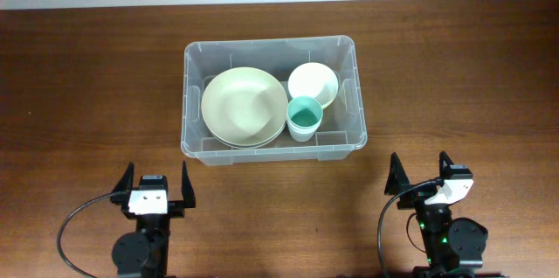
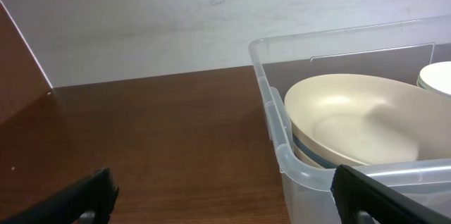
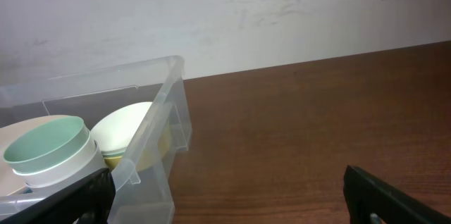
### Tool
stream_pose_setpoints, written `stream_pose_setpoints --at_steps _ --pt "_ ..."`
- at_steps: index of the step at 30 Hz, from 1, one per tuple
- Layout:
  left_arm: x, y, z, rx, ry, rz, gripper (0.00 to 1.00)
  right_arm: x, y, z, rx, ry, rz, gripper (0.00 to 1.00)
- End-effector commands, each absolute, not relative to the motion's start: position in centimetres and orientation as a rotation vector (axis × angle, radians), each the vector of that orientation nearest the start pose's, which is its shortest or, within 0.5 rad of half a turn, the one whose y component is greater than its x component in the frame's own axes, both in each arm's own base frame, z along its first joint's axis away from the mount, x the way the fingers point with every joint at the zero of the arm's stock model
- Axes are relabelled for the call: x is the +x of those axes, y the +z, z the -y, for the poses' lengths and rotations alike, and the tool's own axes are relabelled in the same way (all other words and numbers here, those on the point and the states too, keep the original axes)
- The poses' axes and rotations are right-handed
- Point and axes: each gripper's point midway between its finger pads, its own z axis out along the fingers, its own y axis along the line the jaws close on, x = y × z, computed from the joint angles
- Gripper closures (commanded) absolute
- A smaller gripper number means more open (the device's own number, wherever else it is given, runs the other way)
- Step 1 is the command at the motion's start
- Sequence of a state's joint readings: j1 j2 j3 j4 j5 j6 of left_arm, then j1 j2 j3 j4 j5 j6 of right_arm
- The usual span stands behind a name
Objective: Pack container
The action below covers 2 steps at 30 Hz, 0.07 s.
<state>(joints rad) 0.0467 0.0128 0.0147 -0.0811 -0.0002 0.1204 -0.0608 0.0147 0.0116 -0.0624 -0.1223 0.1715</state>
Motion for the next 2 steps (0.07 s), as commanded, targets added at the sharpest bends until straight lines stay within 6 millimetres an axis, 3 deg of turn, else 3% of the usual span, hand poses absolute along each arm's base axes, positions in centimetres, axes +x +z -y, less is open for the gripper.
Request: stream_pose_setpoints --at_steps 1,2 --pt "24.55 15.64 -1.32 0.068 0.146 -1.651 0.01 24.56 15.91 -1.03 0.072 0.192 -1.637 0.01" --pt "24.55 15.64 -1.32 0.068 0.146 -1.651 0.01 24.56 15.91 -1.03 0.072 0.192 -1.637 0.01"
